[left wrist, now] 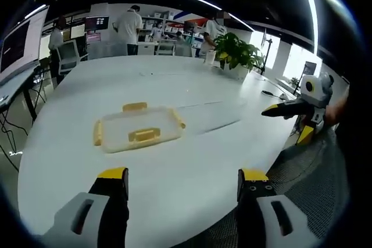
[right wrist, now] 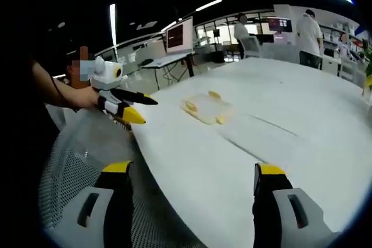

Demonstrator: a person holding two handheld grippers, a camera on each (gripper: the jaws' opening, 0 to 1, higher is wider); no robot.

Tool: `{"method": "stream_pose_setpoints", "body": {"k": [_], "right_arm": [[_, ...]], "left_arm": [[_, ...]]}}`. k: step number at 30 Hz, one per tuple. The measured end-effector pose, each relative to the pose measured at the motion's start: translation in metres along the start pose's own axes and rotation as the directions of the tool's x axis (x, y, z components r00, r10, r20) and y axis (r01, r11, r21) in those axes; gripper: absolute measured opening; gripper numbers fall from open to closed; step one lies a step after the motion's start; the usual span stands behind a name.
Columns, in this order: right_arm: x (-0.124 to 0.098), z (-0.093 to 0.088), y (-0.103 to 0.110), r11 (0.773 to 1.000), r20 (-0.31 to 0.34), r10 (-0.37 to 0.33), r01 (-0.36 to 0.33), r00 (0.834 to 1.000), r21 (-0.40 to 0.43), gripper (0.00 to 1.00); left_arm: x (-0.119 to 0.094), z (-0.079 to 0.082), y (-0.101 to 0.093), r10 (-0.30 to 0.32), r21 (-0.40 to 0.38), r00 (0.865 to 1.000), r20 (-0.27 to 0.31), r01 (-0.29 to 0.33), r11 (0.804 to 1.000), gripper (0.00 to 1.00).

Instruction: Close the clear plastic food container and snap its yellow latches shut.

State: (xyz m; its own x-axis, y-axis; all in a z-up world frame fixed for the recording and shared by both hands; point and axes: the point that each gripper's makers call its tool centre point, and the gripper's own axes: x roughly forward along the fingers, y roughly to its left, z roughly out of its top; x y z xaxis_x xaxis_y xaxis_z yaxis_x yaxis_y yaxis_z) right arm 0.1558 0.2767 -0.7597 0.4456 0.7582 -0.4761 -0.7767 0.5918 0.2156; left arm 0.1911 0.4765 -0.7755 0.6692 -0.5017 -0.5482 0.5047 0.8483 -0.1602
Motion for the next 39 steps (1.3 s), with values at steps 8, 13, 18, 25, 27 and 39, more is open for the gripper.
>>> {"method": "stream_pose_setpoints", "body": {"k": [8,13,18,25,27,39], "right_arm": [[0.001,-0.002,0.004,0.998,-0.016,0.008,-0.009,1.000,-0.057,0.86],[0.000,0.002,0.006,0.999,0.003,0.034,-0.034,0.999,-0.021,0.86],[0.001,-0.003,0.008,0.999,-0.028,0.041,-0.042,0.999,-0.025,0.83],[0.000,0.003,0.008,0.999,0.012,0.048,-0.048,0.999,-0.005,0.84],[0.000,0.005,0.009,0.999,0.018,0.050,-0.050,0.999,-0.001,0.84],[-0.004,0.019,0.005,0.998,0.073,0.049,-0.052,0.996,0.030,0.83]], "left_arm": [[-0.002,0.003,-0.004,-0.019,-0.004,1.000,0.022,0.020,1.000,0.70],[-0.001,0.005,-0.003,-0.022,-0.025,0.999,0.030,0.022,0.999,0.70],[-0.001,0.001,-0.003,-0.016,-0.001,1.000,0.008,0.016,1.000,0.66],[0.001,-0.004,-0.004,-0.024,-0.007,1.000,-0.015,0.024,1.000,0.66],[0.001,-0.004,-0.004,-0.024,-0.002,1.000,-0.018,0.024,1.000,0.65],[-0.001,-0.001,0.001,0.001,0.009,1.000,-0.019,-0.001,1.000,0.62]]}}
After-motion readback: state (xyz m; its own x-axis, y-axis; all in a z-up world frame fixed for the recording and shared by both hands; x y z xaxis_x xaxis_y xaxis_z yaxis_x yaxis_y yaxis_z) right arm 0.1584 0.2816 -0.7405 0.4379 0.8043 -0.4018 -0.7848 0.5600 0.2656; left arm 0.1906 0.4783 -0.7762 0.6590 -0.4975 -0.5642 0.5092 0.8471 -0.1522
